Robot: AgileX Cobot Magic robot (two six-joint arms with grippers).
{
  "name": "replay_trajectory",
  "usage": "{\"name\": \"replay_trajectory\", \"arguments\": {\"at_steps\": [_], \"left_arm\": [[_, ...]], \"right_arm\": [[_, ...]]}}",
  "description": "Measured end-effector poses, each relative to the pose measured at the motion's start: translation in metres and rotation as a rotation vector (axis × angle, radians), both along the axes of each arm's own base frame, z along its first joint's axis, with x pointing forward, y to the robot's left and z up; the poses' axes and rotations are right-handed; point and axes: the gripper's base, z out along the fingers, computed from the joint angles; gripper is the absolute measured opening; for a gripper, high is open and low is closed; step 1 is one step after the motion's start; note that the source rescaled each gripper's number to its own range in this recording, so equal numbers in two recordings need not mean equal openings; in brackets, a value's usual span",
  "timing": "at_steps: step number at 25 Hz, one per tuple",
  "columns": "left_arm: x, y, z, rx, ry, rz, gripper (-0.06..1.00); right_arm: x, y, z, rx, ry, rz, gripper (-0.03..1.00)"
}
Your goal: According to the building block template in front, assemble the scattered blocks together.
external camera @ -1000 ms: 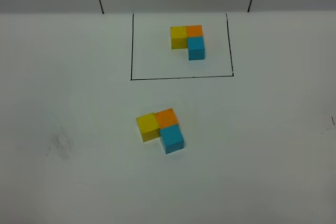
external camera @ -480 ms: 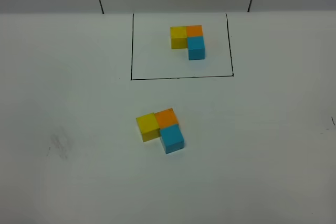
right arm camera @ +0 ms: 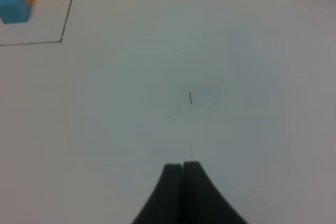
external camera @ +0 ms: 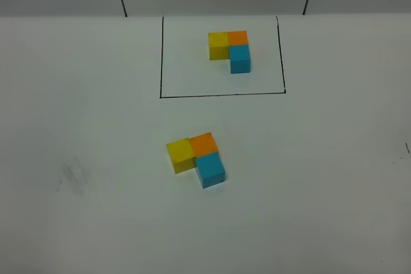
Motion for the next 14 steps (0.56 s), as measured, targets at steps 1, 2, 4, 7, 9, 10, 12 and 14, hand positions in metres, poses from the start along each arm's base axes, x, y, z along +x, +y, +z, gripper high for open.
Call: {"name": "replay_trajectory", "arguments": {"at_steps": [1,2,4,7,9,10,12,14], "left_arm": [[0.0,0.0,0.0,0.0,0.0,0.0,0.0],[0.0,0.0,0.0,0.0,0.0,0.0,0.0],[0.0,0.0,0.0,0.0,0.0,0.0,0.0],[0.0,0.0,0.0,0.0,0.0,0.0,0.0],[0.0,0.0,0.0,0.0,0.0,0.0,0.0],[0.0,0.0,0.0,0.0,0.0,0.0,0.0],[0.0,0.0,0.0,0.0,0.0,0.0,0.0],[0.0,0.0,0.0,0.0,0.0,0.0,0.0]], "right_arm": [[0.0,0.0,0.0,0.0,0.0,0.0,0.0],[0.0,0.0,0.0,0.0,0.0,0.0,0.0],[0.0,0.0,0.0,0.0,0.0,0.0,0.0],[0.0,0.0,0.0,0.0,0.0,0.0,0.0],[0.0,0.0,0.0,0.0,0.0,0.0,0.0],[0.0,0.0,0.0,0.0,0.0,0.0,0.0],[0.0,0.0,0.0,0.0,0.0,0.0,0.0],[0.0,0.0,0.0,0.0,0.0,0.0,0.0]]}}
